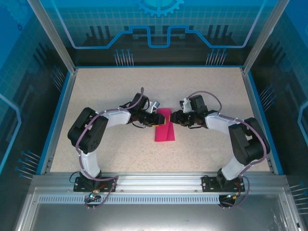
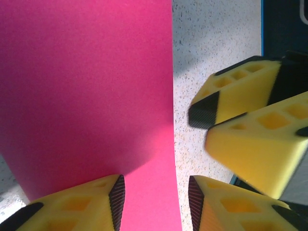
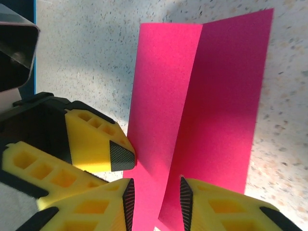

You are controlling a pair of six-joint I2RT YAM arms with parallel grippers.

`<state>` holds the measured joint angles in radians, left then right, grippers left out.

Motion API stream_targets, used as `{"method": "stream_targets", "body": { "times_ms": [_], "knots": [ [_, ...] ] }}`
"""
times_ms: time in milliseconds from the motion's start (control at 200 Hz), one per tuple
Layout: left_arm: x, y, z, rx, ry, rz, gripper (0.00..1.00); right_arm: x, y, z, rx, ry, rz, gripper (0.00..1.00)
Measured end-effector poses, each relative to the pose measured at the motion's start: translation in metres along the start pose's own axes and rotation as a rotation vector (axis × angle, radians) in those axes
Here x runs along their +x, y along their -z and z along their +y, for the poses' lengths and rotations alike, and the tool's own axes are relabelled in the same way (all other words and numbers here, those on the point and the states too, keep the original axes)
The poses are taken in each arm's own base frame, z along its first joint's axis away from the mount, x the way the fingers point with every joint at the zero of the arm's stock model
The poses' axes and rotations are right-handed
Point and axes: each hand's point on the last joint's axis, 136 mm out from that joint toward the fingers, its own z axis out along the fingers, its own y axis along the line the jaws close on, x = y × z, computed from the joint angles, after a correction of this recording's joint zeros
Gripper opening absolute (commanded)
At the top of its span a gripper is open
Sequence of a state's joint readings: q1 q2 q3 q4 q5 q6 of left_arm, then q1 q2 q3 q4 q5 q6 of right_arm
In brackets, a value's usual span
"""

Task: Fold a paper plane with a square sheet of paper (fold left side to right side)
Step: First fold in half a square sheet of paper at the center of the table.

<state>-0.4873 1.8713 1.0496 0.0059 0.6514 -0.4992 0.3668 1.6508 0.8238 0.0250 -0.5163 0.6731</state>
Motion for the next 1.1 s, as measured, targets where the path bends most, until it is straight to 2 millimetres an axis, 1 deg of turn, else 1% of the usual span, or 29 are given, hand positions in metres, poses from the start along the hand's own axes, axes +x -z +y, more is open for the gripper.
{"method": "stream_targets", "body": {
  "times_ms": [115,160,280,385,515,670,765,870,940,1100],
  "knots": [
    [-0.001,0.0,-0.001,0.001,-0.002,-0.002,0.42,0.011,-0.012,-0.007,0.003,-0.039,0.048,0.31],
    [-0.001,0.0,-0.001,0.001,-0.002,-0.002,0.42,0.013,-0.015,-0.009,0.007,-0.05,0.057,0.27],
    [-0.001,0.0,-0.001,0.0,-0.002,-0.003,0.43,0.016,-0.017,-0.009,0.004,-0.064,0.068,0.11],
    [-0.002,0.0,0.0,-0.007,-0.004,-0.007,0.5,0.015,-0.017,-0.008,0.003,-0.061,0.069,0.0],
    [-0.003,0.005,0.002,-0.04,-0.005,-0.023,0.53,0.011,-0.017,-0.007,0.019,-0.045,0.069,0.0],
    [-0.006,0.025,-0.006,-0.093,-0.039,-0.072,0.54,-0.002,-0.018,-0.01,0.069,-0.012,0.055,0.0],
    [-0.007,0.033,-0.007,-0.126,-0.041,-0.091,0.55,-0.008,-0.018,-0.013,0.107,0.006,0.05,0.0],
    [-0.005,0.034,0.004,-0.174,-0.02,-0.095,0.56,-0.01,-0.018,-0.021,0.154,0.014,0.052,0.0],
    [-0.003,0.033,0.011,-0.2,-0.002,-0.09,0.56,-0.008,-0.018,-0.027,0.184,0.01,0.059,0.0],
    [-0.001,0.02,0.027,-0.248,0.027,-0.057,0.56,-0.002,-0.015,-0.038,0.24,0.001,0.073,0.0]
  ]
}}
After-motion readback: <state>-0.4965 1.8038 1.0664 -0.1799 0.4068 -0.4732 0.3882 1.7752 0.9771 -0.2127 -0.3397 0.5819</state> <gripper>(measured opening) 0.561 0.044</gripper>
